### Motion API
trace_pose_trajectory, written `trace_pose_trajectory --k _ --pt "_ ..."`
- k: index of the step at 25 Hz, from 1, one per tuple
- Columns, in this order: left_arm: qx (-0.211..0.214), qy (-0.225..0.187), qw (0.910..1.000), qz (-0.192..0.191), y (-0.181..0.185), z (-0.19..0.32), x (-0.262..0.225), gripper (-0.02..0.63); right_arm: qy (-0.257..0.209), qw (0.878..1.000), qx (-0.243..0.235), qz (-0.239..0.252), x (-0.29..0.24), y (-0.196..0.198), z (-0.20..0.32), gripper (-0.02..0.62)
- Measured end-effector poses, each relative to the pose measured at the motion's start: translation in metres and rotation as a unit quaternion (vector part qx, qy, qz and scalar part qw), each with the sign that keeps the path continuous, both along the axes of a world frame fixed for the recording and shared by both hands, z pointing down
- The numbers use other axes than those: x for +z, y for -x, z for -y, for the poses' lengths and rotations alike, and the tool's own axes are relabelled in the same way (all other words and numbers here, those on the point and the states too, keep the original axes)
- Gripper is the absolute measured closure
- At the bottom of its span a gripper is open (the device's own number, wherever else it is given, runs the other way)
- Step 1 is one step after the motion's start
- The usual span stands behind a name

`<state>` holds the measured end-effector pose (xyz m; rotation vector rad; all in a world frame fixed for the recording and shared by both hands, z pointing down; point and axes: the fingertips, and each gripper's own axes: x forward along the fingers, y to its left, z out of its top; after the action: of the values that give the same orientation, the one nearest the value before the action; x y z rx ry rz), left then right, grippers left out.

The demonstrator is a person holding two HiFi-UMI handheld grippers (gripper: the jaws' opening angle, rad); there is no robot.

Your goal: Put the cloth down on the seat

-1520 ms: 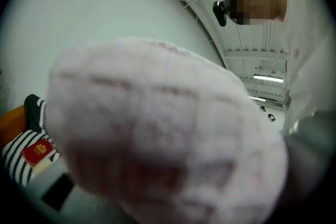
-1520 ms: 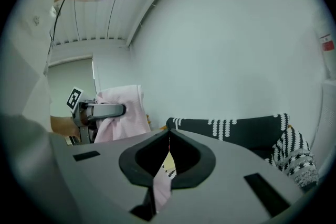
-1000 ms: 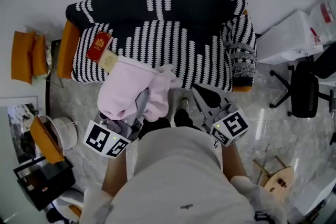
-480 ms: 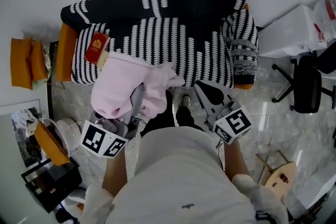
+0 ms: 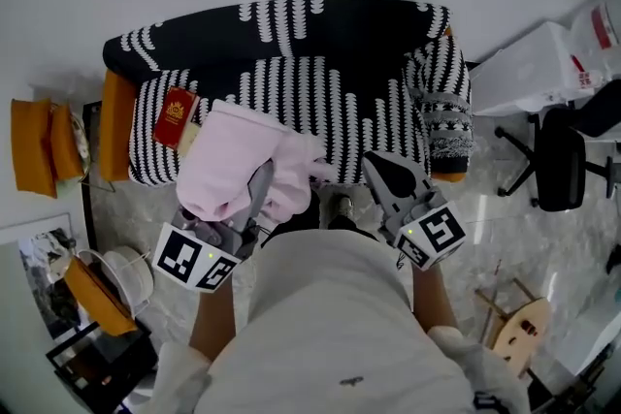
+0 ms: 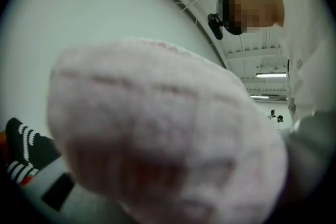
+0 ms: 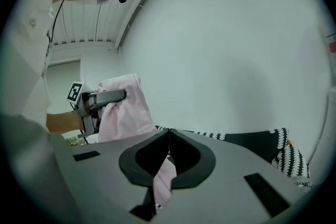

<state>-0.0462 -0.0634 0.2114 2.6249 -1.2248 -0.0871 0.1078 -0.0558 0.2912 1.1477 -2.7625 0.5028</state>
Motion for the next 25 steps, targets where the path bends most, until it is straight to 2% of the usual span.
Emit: trace_pose_trajectory --k 5,13,22,25 --pt "0.016 -0.010 0.9998 -0.005 0.019 0.031 0.001 0.433 -0.009 1.000 0.011 -0.003 -0.005 0.021 0.028 0.586" --pt "0.046 0.003 0.9989 -0.004 0.046 0.073 0.019 0.431 -0.004 0.999 0.050 -0.010 0.000 0.046 0.055 0.586" --pt "0.100 0.034 0.9941 0.023 0.057 0.098 0.072 0.430 0.025 0.996 0.085 -0.017 0.022 0.068 0.065 0.586" --pt "0.106 0.051 0.9926 0.031 0.060 0.103 0.092 0.428 0.035 0.995 0.088 -0.017 0.027 0.073 0.068 0.586"
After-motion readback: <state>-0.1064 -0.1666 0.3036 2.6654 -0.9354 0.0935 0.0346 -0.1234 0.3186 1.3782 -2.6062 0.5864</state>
